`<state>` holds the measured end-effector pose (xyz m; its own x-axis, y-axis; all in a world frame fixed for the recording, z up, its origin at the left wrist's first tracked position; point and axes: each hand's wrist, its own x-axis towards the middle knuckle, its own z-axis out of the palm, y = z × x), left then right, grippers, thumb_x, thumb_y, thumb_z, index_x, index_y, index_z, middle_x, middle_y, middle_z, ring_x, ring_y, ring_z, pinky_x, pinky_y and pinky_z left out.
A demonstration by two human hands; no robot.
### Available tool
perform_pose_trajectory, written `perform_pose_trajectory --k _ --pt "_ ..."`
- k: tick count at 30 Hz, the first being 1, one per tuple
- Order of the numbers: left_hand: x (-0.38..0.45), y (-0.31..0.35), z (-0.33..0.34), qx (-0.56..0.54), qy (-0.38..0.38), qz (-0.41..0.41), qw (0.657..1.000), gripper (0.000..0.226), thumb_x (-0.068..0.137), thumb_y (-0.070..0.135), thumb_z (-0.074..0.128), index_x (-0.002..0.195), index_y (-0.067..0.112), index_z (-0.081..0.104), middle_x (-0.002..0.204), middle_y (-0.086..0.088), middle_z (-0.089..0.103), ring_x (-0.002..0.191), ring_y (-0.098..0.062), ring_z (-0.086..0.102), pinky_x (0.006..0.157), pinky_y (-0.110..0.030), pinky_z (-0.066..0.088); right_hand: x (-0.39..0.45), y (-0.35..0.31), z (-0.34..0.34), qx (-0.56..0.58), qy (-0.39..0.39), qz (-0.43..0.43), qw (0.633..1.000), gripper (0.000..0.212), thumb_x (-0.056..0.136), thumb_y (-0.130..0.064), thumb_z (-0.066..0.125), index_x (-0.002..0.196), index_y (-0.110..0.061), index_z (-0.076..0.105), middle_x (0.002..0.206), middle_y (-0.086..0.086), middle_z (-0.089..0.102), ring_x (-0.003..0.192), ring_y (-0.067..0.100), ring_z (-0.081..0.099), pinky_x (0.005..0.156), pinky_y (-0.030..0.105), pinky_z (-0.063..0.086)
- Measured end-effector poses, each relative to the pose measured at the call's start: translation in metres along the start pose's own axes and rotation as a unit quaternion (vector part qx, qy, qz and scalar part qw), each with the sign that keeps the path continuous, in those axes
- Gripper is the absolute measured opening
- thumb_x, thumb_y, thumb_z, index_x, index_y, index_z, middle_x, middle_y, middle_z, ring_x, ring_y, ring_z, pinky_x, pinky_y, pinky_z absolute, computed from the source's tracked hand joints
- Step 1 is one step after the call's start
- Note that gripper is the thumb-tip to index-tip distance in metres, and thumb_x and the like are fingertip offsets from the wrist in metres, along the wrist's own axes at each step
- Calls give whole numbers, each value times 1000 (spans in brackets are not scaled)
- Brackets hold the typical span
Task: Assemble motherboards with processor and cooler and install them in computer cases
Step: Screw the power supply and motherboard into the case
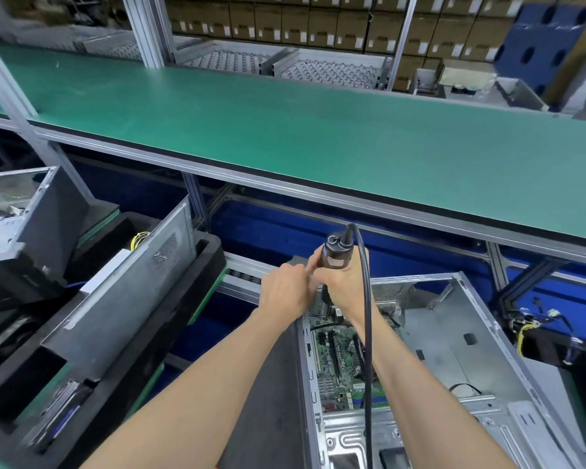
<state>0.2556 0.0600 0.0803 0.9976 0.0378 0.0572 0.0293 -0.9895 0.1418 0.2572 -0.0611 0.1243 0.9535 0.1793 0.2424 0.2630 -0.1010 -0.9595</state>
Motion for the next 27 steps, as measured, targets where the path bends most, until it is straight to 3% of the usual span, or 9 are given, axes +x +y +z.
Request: perform_pose_trajectory --k 2,3,5,7,9,13,20,24,27 --pt "-1 -1 2 -17 4 1 1000 35 100 38 43 121 17 61 75 -3 53 66 -27 52 58 -33 35 1 2 0 -7 2 -2 1000 15 55 -2 60 69 5 62 72 28 62 69 47 59 63 57 52" --pt "-2 -1 3 -30 9 3 1000 34 101 38 42 113 17 65 72 -3 53 67 -28 56 58 -33 35 0 1 -1 -6 2 -5 1000 15 55 -1 59 69 4 63 72 26 63 69 45 60 62 55 53" --pt "-5 -3 6 -49 24 8 998 41 102 39 40 73 17 59 62 1 47 69 -30 62 56 -32 33 -1 -1 -4 2 4 -16 1000 15 55 0 59 65 -7 66 69 14 67 65 28 63 60 39 53" --pt "-8 -4 7 -55 33 10 998 53 103 41 41 55 19 36 55 4 38 64 -28 57 55 -32 31 -2 -5 -9 14 11 -28 999 19 56 2 59 60 -15 67 66 7 67 61 15 61 60 25 50" --pt "-8 -3 7 -65 35 16 997 55 104 42 42 54 21 31 54 5 37 61 -26 50 56 -32 32 -3 -7 -14 35 26 -25 999 20 57 5 59 59 -14 66 64 9 66 60 14 59 60 23 49" --pt "-8 -3 6 -88 36 17 995 54 104 41 42 54 22 32 61 0 49 68 -29 60 58 -33 37 -5 -9 -19 49 47 -25 997 21 58 6 59 60 -14 64 66 13 65 62 15 59 62 24 49" --pt "-9 -1 1 -112 14 -5 994 52 103 40 45 56 20 35 61 -1 48 67 -28 55 59 -33 38 -6 -8 -16 36 33 -27 998 27 54 9 59 65 -13 72 72 9 71 70 19 64 67 25 52" --pt "-5 0 1 -183 -2 -20 983 54 102 31 50 52 14 37 53 -4 44 58 -26 48 60 -36 45 -13 -15 -30 61 72 -30 995 29 50 7 60 65 -15 73 73 9 73 65 17 62 63 25 49" --pt "-4 2 -1 -279 30 -71 957 43 92 22 59 57 -1 53 60 -3 61 51 -17 46 53 -18 42 -19 -27 -46 118 110 -31 986 20 47 2 62 62 -11 68 72 17 72 57 25 57 59 32 46"
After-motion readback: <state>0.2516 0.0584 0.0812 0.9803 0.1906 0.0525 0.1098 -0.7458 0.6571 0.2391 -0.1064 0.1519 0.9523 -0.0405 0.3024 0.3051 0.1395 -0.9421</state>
